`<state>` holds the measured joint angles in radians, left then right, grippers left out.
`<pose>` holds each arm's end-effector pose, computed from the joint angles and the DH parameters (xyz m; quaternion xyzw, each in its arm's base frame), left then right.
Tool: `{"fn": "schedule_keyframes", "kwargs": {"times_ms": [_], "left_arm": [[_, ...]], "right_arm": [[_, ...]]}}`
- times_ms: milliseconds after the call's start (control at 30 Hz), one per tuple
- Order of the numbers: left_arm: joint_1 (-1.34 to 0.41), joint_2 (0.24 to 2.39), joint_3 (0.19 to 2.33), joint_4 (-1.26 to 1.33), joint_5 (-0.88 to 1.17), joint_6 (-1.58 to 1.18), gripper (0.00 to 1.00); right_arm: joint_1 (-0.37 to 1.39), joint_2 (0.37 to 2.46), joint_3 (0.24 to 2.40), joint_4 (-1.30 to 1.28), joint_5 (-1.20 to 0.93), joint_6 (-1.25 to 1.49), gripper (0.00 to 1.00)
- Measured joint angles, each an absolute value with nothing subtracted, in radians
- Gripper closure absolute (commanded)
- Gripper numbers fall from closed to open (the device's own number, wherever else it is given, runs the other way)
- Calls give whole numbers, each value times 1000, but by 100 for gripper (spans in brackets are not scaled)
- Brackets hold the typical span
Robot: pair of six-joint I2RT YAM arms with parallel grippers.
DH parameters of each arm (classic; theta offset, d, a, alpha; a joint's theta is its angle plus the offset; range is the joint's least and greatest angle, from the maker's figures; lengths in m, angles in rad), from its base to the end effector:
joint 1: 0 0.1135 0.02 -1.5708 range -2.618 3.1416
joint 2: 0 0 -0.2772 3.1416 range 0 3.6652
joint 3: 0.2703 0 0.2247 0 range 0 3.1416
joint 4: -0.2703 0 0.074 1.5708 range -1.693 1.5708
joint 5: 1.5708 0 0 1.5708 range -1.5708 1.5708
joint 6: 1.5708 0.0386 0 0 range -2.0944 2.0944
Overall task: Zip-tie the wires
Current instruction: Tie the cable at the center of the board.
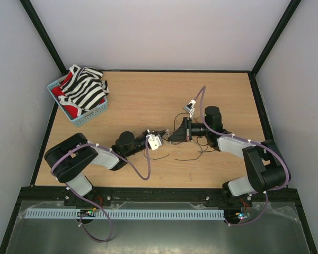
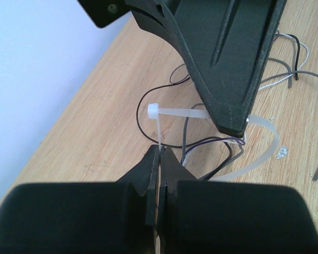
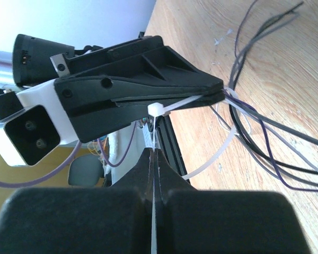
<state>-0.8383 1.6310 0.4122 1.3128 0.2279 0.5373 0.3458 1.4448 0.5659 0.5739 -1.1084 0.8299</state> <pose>0.1799 -0.2131 0.2181 0.4895 0.4633 -0.1858 0.7150 0.2296 0.1195 0.2326 -0.1379 0.7403 0.6320 0.1832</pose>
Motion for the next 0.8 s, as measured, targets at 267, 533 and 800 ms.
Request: {"fn": "schedule_keyframes", "kwargs": {"times_ms": [267, 533, 800], "left_arm": [[-838, 1631, 412, 1340, 244, 550, 100], [-838, 1631, 412, 1360, 250, 550, 100], [-838, 1631, 412, 1382, 250, 546, 100]], "right_arm": [[345, 1446, 564, 670, -1148, 856, 100], [345, 1450, 564, 683, -1166, 857, 100], [340, 1453, 564, 665, -1177, 839, 100]]}}
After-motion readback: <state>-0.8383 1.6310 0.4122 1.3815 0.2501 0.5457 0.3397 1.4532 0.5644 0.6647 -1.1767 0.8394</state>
